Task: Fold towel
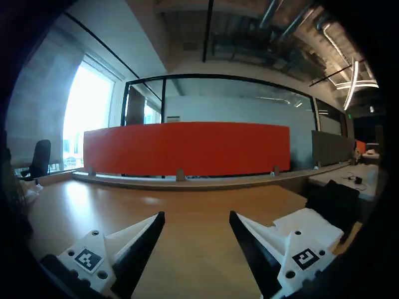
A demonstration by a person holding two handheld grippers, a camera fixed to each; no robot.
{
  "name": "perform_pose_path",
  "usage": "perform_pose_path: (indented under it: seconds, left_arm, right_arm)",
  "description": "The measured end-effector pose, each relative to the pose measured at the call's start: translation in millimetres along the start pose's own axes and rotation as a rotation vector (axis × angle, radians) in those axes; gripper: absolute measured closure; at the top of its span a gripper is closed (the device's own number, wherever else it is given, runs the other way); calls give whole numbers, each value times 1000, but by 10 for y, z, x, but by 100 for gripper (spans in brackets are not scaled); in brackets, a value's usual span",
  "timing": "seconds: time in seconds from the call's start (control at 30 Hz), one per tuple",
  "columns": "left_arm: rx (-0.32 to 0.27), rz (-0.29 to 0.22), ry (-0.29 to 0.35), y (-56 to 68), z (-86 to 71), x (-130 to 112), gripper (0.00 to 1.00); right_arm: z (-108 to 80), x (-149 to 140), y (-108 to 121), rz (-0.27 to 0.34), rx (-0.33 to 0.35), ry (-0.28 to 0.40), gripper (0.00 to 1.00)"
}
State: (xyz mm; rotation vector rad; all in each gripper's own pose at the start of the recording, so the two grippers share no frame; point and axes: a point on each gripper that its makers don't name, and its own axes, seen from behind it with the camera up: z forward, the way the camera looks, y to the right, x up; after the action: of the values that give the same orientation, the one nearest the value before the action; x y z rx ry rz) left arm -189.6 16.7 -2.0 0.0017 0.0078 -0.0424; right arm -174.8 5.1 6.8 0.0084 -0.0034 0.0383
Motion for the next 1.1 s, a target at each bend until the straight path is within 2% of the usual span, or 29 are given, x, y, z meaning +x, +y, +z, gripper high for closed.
perform_pose_path:
  seconds: [0.37,1.1]
  left_arm:
    - [0,0,0,2,-2,-3,6]
    - [0,0,0,1,-2,1,6]
  right_arm:
    - [-9,-98,13,12,6,-1,0]
    - [-29,-68,-52,-18,15,18,0]
